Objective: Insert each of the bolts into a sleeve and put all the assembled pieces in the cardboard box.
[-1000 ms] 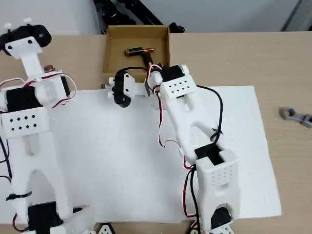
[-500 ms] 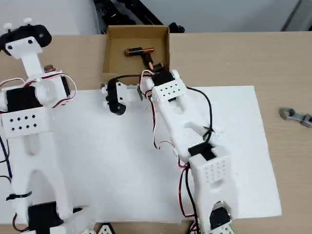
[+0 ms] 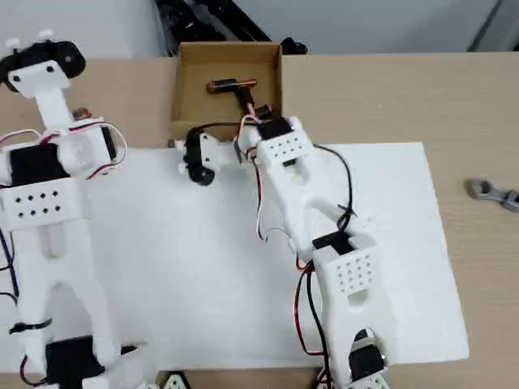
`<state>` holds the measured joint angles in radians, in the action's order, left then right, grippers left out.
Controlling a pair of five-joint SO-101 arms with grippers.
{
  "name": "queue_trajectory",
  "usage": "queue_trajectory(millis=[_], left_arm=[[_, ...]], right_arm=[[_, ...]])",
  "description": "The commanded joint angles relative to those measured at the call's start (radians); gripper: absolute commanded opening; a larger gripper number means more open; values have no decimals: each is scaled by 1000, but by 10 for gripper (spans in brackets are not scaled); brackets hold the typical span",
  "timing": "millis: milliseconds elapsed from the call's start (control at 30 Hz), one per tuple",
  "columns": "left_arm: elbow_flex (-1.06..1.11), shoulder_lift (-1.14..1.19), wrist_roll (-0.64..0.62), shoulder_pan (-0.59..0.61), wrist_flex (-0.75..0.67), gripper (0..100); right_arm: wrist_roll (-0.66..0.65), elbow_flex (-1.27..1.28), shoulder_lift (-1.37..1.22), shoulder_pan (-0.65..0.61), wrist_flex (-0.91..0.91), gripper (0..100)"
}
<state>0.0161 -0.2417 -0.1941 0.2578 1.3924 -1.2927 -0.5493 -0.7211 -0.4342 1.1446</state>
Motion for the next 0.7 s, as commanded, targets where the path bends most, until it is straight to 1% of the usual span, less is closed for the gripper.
queue_trajectory(millis=[0, 200, 467, 667], left_arm=[[-7, -15, 6, 3, -17, 6], [-5, -15, 6, 3, -17, 6], [-5, -15, 6, 0, -17, 6], [13, -15, 6, 0, -17, 6]], right_arm=[[-8, -87, 70, 19, 16, 164], [-32, -87, 36, 19, -39, 163], [-34, -87, -90, 24, -216, 161], [-34, -87, -154, 41, -242, 161]])
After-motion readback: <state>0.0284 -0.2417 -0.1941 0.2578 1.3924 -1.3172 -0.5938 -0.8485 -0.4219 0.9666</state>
